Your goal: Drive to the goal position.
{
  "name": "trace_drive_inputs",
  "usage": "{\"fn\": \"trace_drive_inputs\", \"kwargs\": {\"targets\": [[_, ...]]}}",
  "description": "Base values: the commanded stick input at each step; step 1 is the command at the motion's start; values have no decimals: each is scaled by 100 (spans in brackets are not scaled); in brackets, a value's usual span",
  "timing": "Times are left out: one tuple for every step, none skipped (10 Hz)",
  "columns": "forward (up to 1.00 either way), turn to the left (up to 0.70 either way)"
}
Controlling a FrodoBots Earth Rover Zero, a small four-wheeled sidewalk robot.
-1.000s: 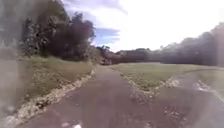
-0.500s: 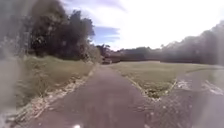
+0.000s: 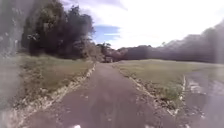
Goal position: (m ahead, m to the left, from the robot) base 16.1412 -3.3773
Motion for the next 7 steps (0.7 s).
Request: {"fn": "trace_drive_inputs", "kwargs": {"targets": [[100,0],[100,0],[100,0],[100,0],[100,0],[100,0],[100,0]]}}
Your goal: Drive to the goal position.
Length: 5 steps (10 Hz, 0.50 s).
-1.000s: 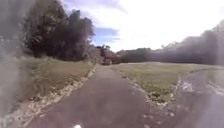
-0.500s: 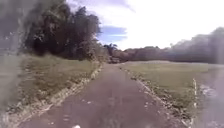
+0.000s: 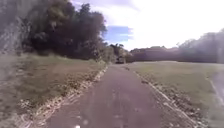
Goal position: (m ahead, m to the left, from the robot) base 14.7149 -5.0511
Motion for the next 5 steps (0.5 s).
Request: {"fn": "trace_drive_inputs", "kwargs": {"targets": [[100,0],[100,0],[100,0],[100,0],[100,0]]}}
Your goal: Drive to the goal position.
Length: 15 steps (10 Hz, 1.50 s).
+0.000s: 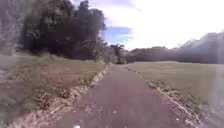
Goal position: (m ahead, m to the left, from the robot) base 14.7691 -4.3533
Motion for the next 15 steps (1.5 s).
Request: {"fn": "trace_drive_inputs", "kwargs": {"targets": [[100,0],[100,0],[100,0],[100,0],[100,0],[100,0],[100,0],[100,0],[100,-8],[100,-37],[100,-14],[100,0],[100,0],[100,0],[100,0]]}}
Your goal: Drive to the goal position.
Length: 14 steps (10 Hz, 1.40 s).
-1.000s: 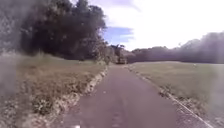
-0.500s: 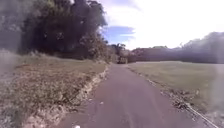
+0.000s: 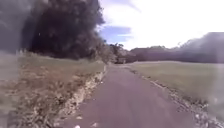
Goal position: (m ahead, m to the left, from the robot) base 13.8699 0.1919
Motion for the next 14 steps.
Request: {"fn": "trace_drive_inputs", "kwargs": {"targets": [[100,0],[100,0],[100,-13],[100,-39],[100,-40],[100,-29],[100,-1],[100,0],[100,0],[100,0],[100,0],[100,0],[100,0],[100,0]]}}
